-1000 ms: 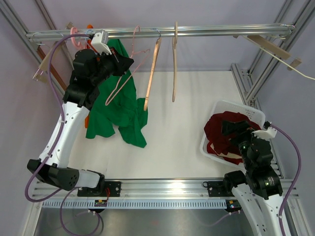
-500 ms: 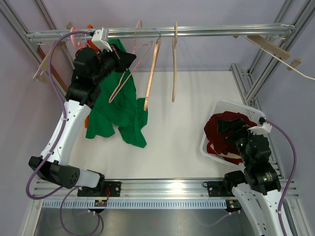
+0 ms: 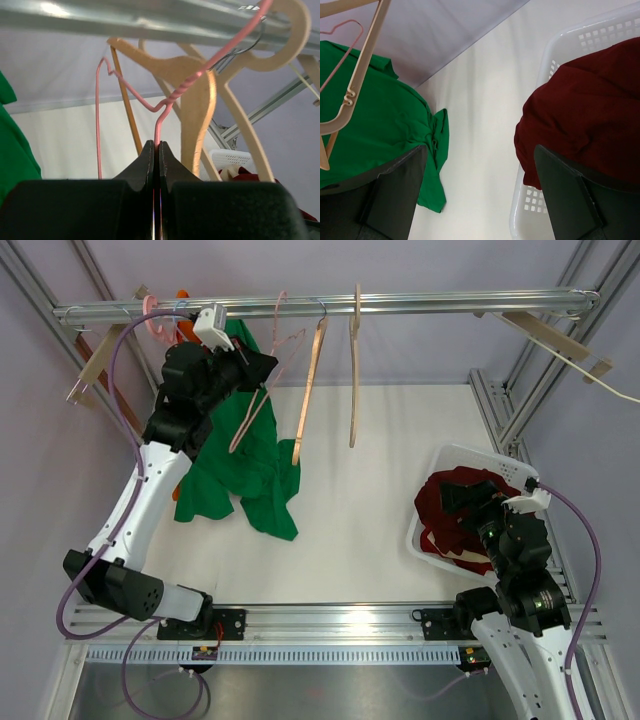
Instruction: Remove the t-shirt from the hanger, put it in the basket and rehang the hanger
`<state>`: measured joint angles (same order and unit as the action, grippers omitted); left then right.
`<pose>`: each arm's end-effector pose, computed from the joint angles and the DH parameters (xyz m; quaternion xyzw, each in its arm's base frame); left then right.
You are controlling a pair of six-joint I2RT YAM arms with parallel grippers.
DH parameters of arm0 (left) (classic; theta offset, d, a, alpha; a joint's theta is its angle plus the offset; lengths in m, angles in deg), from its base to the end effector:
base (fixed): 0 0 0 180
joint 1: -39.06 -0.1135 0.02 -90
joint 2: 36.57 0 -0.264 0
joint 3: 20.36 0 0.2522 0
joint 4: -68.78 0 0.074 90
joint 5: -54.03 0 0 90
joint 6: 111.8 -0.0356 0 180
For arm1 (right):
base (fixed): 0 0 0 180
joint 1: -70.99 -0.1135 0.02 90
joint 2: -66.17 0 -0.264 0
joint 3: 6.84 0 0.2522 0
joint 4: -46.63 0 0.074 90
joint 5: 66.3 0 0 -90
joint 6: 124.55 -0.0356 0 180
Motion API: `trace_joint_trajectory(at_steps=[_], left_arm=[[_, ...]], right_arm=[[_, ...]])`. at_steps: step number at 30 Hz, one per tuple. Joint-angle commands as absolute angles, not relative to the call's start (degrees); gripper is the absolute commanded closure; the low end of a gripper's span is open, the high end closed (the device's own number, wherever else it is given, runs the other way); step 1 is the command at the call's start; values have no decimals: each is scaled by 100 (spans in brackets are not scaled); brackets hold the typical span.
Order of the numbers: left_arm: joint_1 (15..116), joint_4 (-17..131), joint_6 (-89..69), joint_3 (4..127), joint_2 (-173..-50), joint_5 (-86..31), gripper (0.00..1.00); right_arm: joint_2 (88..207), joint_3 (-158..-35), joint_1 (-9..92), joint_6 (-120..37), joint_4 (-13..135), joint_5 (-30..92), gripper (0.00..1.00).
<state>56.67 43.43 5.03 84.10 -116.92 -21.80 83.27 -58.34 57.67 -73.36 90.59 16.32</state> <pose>0.2971 -0.1034 0.4744 0.0290 0.7139 -0.3441 0.6092 0.0824 0.0148 0.3155 0.2086 0.7340 0.2390 0.6004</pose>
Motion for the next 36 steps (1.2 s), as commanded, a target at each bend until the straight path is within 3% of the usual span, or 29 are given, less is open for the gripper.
trace_joint_trajectory(at_steps=[1, 3, 6, 9, 10, 14, 22, 36], left_arm=[[5682, 4755, 421, 8174, -11673, -2551, 100], [5682, 4790, 412, 8059, -11637, -2551, 99], [5682, 4790, 360, 7927, -11488, -2543, 86], [5682, 4773, 281, 7734, -11207, -2525, 59], [5682, 4642, 202, 7716, -11119, -2551, 45], [5682, 3976, -263, 7821, -10610, -2901, 25], [5673, 2885, -906, 8207, -10072, -4449, 23], [5102, 2382, -1205, 8823, -11180, -5276, 36]], right_arm=[[8243, -5945, 5798, -7199, 8957, 1816, 3], [8190, -5980, 5798, -7208, 8992, 1825, 3], [8137, -6068, 5790, -7199, 9045, 1843, 3], [8076, -6130, 5790, -7217, 9063, 1895, 3], [8067, -6147, 5798, -7225, 9080, 1939, 4], [8006, -6235, 5798, -7217, 9063, 2027, 4], [8058, -6262, 5798, -7208, 8896, 2518, 5], [8278, -6367, 5798, -7094, 8562, 3653, 17]])
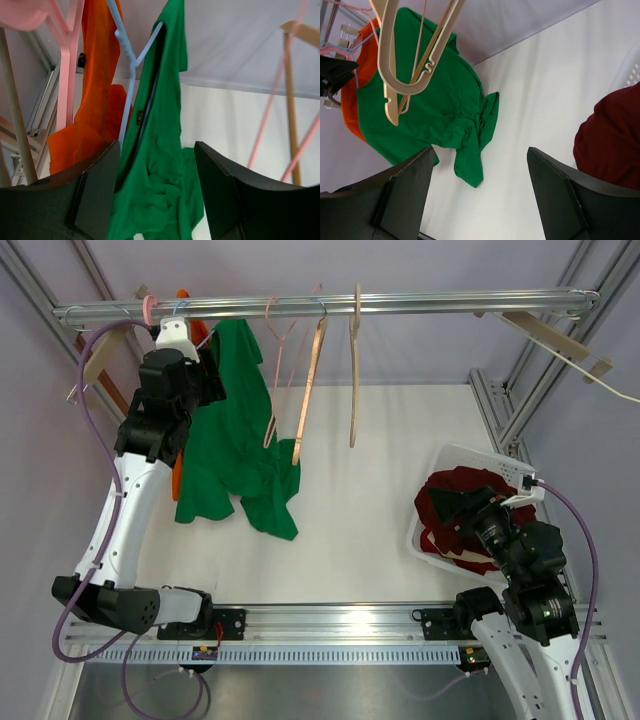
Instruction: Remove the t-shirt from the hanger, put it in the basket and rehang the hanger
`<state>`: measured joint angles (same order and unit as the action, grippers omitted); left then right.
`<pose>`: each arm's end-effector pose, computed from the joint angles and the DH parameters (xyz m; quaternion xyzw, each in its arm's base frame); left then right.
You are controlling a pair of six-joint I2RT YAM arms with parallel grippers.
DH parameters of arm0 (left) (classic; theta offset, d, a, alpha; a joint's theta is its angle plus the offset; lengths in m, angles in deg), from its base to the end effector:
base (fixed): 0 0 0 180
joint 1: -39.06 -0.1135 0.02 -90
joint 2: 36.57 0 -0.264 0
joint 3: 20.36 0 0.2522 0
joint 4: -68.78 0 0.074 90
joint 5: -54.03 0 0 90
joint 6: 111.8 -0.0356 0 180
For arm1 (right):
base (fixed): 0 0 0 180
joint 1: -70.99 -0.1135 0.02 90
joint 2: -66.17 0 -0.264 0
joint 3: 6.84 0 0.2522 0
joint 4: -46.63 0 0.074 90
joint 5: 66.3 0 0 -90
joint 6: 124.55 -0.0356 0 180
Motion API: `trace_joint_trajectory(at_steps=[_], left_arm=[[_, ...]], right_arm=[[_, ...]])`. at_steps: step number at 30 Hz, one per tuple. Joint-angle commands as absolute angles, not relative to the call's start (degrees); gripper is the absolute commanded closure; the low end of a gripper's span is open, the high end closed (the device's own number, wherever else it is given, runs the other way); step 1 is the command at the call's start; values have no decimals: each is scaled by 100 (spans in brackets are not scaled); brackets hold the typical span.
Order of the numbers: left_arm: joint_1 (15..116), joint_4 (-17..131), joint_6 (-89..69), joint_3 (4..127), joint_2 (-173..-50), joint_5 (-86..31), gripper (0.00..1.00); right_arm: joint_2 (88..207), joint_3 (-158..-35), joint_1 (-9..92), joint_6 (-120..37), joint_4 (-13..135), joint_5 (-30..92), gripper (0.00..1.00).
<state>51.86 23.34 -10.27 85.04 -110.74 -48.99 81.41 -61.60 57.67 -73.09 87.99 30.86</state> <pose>0.2641 -0.0518 0.4716 -0.0609 0.7848 -0.0411 0.6154 0.0662 0.0202 0.3399 0.1141 0.7092 0.3439 0.6048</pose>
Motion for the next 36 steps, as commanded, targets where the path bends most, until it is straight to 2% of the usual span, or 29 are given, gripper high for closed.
trace_joint_trajectory(at_steps=[1, 9, 16, 17, 18, 22, 25, 28, 36], left_arm=[[5093, 2382, -1222, 8850, -11215, -5311, 37], [5093, 2470, -1450, 8964, -11487, -5504, 41], [5084, 2787, -1618, 8832, -11672, -5707, 40], [5084, 2821, -1600, 8806, -11664, -5628, 44], [5084, 2909, -1600, 8762, -11655, -5549, 57], [5084, 3032, -1486, 8630, -11453, -5294, 86], [5084, 3059, -1433, 8612, -11365, -5206, 100], [5084, 3120, -1407, 8621, -11216, -5013, 100], [5093, 3560, -1108, 8568, -10565, -3634, 100]], right_arm=[[8313, -6376, 5798, -7067, 8562, 3671, 17], [8497, -6279, 5790, -7093, 8351, 3890, 19], [8542, -6323, 5790, -7067, 8360, 3961, 20], [8542, -6332, 5790, -7050, 8360, 3961, 20], [8550, -6341, 5790, -7041, 8377, 3961, 20], [8559, -6314, 5781, -7058, 8351, 4022, 20], [8594, -6332, 5790, -7076, 8333, 4101, 20], [8577, -6402, 5781, -7093, 8316, 4154, 21], [8866, -6771, 5790, -7015, 8053, 4715, 21]])
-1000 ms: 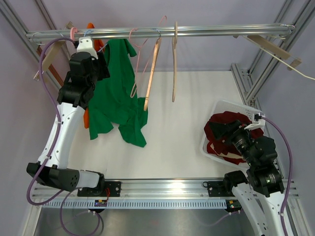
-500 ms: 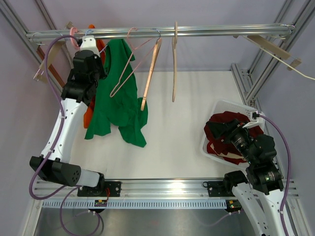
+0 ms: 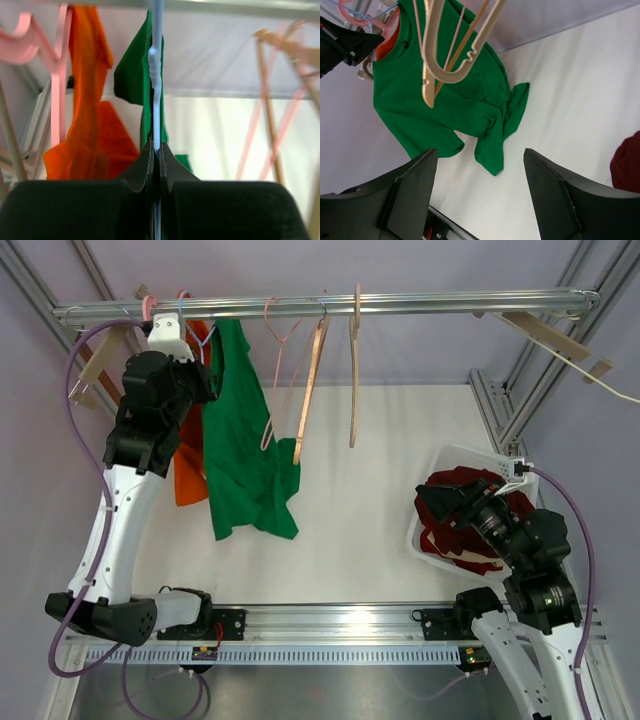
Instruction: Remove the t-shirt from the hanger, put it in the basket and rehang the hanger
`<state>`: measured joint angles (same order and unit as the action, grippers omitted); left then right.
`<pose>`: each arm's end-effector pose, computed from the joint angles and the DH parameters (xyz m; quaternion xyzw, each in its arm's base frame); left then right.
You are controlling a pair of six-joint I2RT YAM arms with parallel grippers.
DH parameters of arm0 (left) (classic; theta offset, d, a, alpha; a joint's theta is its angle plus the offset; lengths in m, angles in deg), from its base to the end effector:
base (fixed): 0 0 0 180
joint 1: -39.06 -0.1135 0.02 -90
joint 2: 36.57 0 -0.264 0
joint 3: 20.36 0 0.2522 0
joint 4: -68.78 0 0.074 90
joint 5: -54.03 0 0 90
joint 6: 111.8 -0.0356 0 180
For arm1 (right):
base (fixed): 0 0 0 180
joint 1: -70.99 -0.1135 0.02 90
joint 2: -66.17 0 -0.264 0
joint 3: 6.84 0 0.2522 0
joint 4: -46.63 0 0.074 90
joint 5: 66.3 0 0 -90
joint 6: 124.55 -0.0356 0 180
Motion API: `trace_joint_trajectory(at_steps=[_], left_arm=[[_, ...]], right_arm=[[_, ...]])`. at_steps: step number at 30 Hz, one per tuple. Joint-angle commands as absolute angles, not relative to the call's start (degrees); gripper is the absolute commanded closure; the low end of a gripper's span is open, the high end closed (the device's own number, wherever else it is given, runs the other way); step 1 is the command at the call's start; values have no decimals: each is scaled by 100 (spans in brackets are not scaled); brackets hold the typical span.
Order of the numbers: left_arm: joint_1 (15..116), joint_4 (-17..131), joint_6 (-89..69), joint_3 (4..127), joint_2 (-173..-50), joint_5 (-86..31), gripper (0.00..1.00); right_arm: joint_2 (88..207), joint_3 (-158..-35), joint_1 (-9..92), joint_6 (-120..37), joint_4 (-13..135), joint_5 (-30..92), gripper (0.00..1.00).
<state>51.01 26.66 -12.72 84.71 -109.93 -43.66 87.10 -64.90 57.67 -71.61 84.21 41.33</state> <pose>0.2616 -0.0505 0.4793 -0.0237 0.7674 -0.0659 0.6373 0.0777 0.0295 0.3592 0.0387 0.7087 0.3947 0.5835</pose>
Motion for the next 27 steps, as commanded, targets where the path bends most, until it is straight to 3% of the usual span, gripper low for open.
trace_joint_trajectory(at_steps=[1, 6, 10, 17, 23, 27], left_arm=[[5093, 3577, -1082, 8621, -10487, -3415, 100], [5093, 3630, -801, 8438, -10196, -3044, 100], [5093, 3701, -441, 7840, -9722, -3043, 100], [5102, 3596, 183, 6873, -8572, -3403, 100], [5128, 3245, 701, 6652, -7789, -3526, 100], [5128, 2980, 983, 6679, -7165, -3773, 100]], right_arm=[[8997, -6824, 5781, -7014, 8017, 4769, 21], [9402, -6851, 5685, -6935, 7667, 5121, 19], [9937, -6982, 4913, -6813, 7463, 4701, 19], [11405, -7676, 955, -6085, 7016, 1735, 15], [13171, -8721, -844, -5617, 6445, 341, 1], [14191, -9433, -1715, -5521, 6163, -510, 1]])
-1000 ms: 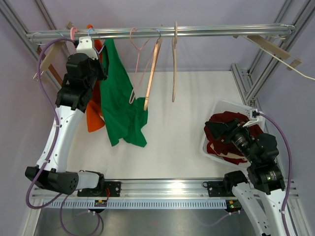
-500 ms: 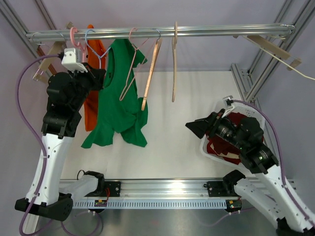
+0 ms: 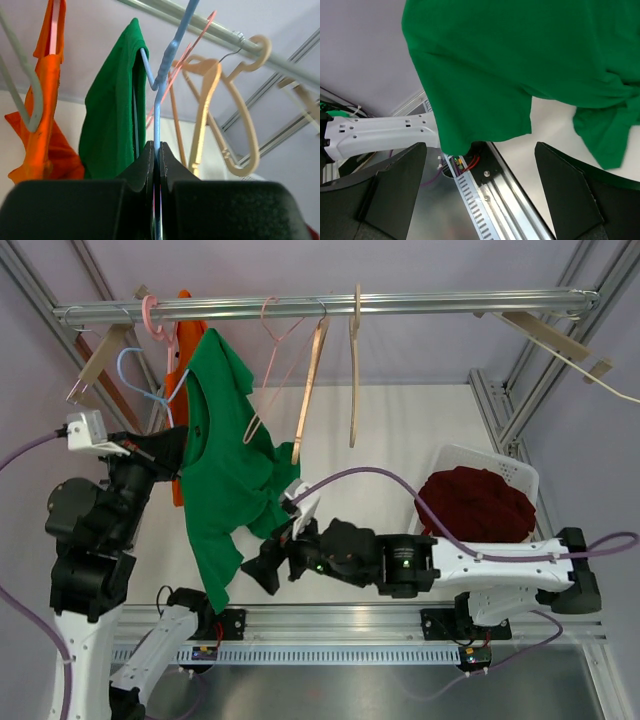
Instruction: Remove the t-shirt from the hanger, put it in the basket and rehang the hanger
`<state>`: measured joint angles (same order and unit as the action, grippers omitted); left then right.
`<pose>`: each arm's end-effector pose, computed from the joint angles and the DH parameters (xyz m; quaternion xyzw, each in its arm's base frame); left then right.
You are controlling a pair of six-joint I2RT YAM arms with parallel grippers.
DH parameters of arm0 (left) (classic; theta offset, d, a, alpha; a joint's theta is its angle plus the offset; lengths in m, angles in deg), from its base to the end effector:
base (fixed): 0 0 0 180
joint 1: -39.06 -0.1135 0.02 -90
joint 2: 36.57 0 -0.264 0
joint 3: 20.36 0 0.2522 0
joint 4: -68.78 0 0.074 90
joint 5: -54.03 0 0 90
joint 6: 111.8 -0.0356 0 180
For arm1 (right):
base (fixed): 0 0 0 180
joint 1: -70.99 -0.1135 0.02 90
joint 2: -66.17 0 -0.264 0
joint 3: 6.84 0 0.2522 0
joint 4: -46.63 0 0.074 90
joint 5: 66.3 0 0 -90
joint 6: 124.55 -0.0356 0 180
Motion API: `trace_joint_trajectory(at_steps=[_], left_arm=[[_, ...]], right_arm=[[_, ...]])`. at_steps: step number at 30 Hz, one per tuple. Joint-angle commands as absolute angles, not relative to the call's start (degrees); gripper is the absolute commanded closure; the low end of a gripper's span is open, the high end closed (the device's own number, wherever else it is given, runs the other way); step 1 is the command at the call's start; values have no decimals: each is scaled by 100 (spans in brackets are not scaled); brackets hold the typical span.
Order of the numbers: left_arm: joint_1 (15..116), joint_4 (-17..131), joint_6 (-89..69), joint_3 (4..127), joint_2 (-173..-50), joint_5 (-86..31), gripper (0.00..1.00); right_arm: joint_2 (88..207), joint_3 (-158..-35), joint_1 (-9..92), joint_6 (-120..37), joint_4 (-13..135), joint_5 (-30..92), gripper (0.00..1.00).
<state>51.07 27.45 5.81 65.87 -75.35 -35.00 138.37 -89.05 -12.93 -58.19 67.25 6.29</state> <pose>0.0915 -0.0201 0.4763 -0.0845 0.6630 -0.2574 0.6979 0.0417 0.2910 0.3888 -0.2983 0.7063 0.4405 0.4670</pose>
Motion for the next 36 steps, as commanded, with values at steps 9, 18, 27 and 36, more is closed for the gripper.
trace_joint_trajectory(at_steps=[9, 18, 27, 36], left_arm=[[5084, 2444, 1458, 7232, -6390, -4028, 100], [4768, 2215, 1441, 7690, -6346, -3931, 100], [4768, 2856, 1186, 7900, -6802, -4142, 100], [4776, 3428, 1932, 9217, -7989, -3442, 100]], right_arm=[[16257, -11638, -2867, -5213, 6285, -1550, 1], [17137, -12572, -3263, -4994, 6786, -2077, 88], [16365, -11958, -4203, -5282, 7787, -2078, 100], [16337, -11562, -4872, -6204, 9246, -2094, 100]])
